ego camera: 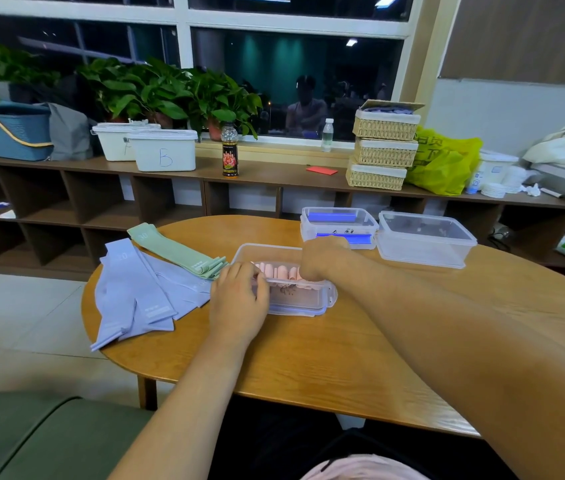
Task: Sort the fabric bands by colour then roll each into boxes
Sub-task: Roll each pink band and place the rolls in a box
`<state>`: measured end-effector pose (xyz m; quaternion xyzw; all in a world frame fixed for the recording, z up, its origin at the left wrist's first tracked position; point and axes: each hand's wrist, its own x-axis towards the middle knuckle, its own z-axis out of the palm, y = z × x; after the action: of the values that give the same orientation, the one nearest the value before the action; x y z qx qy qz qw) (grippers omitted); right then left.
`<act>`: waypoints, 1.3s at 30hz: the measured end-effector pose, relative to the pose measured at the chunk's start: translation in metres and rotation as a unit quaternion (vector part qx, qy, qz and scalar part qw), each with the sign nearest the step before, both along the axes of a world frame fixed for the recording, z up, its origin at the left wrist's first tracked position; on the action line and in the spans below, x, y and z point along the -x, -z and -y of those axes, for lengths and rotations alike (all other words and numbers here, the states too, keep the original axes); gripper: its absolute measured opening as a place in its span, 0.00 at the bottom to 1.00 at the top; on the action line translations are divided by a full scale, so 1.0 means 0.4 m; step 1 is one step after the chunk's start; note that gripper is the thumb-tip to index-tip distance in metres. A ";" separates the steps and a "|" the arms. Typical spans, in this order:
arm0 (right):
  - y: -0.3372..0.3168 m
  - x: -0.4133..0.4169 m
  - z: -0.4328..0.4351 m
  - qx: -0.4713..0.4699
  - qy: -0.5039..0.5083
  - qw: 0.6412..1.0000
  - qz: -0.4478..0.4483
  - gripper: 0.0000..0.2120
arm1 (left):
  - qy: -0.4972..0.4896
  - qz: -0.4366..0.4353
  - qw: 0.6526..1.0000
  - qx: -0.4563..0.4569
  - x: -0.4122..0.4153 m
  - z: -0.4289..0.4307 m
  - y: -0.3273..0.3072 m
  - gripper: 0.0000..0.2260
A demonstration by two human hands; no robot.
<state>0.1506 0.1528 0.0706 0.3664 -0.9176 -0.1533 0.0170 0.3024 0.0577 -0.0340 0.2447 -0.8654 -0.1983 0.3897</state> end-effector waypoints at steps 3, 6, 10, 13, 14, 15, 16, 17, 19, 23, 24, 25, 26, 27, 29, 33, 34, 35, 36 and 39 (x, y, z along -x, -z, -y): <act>-0.024 0.011 -0.021 -0.008 -0.020 1.000 0.007 0.05 | -0.004 0.003 1.000 0.003 0.002 0.000 0.000 0.07; -0.028 0.026 -0.037 0.035 -0.029 0.999 0.009 0.06 | -0.003 -0.001 1.000 0.002 0.001 -0.002 0.001 0.07; -0.014 0.048 -0.085 0.164 -0.041 0.985 0.024 0.12 | 0.004 -0.012 1.000 -0.004 0.001 -0.002 -0.002 0.05; 0.017 0.060 -0.144 0.291 -0.014 0.954 0.078 0.16 | 0.014 -0.039 0.998 -0.039 -0.004 -0.003 -0.002 0.04; 0.035 0.062 -0.161 0.337 0.001 0.936 0.101 0.18 | 0.014 -0.058 0.996 -0.062 -0.008 -0.004 -0.003 0.04; 0.054 0.062 -0.176 0.383 0.018 0.914 0.130 0.18 | 0.012 -0.081 0.992 -0.091 -0.013 -0.004 -0.006 0.06; 0.074 0.060 -0.187 0.428 0.043 0.886 0.172 0.19 | 0.007 -0.105 0.987 -0.123 -0.019 -0.004 -0.009 0.07; 0.093 0.056 -0.195 0.468 0.077 0.849 0.233 0.20 | -0.002 -0.123 0.981 -0.153 -0.024 -0.001 -0.011 0.08; 0.123 0.044 -0.207 0.508 0.162 0.755 0.381 0.23 | -0.020 -0.137 0.968 -0.210 -0.032 0.005 -0.015 0.11; 0.141 0.044 -0.217 0.515 0.195 0.675 0.490 0.27 | -0.014 -0.112 0.946 -0.303 -0.033 0.006 -0.020 0.17; 0.139 0.046 -0.216 0.514 0.195 0.668 0.501 0.26 | -0.014 -0.102 0.946 -0.306 -0.032 0.005 -0.021 0.18; 0.132 0.043 -0.218 0.513 0.197 0.657 0.517 0.23 | -0.015 -0.094 0.947 -0.307 -0.031 0.005 -0.020 0.19; 0.125 0.038 -0.220 0.511 0.199 0.645 0.532 0.20 | -0.015 -0.089 0.947 -0.307 -0.029 0.005 -0.020 0.20; 0.118 0.035 -0.222 0.511 0.202 0.635 0.543 0.18 | -0.016 -0.084 0.948 -0.306 -0.028 0.005 -0.022 0.20; 0.111 0.031 -0.228 0.511 0.204 0.626 0.553 0.14 | -0.014 -0.076 0.949 -0.305 -0.023 0.000 -0.025 0.20; 0.117 0.039 -0.242 0.515 0.208 0.605 0.571 0.13 | -0.014 -0.081 0.945 -0.317 -0.020 -0.008 -0.032 0.18; 0.120 0.042 -0.246 0.516 0.207 0.598 0.577 0.13 | -0.020 -0.079 0.944 -0.321 -0.019 -0.004 -0.036 0.18; 0.124 0.045 -0.250 0.519 0.206 0.591 0.582 0.14 | -0.026 -0.071 0.941 -0.329 -0.019 -0.001 -0.045 0.18; 0.127 0.047 -0.253 0.521 0.205 0.587 0.585 0.14 | -0.033 -0.059 0.938 -0.340 -0.015 0.006 -0.053 0.17; 0.126 0.045 -0.256 0.522 0.202 0.591 0.580 0.13 | -0.035 -0.034 0.911 -0.409 0.000 0.041 -0.078 0.15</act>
<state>0.1325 0.2554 0.0203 0.1111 -0.7066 0.5976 -0.3623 0.3023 0.0411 -0.0029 0.4062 -0.6858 -0.5290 0.2911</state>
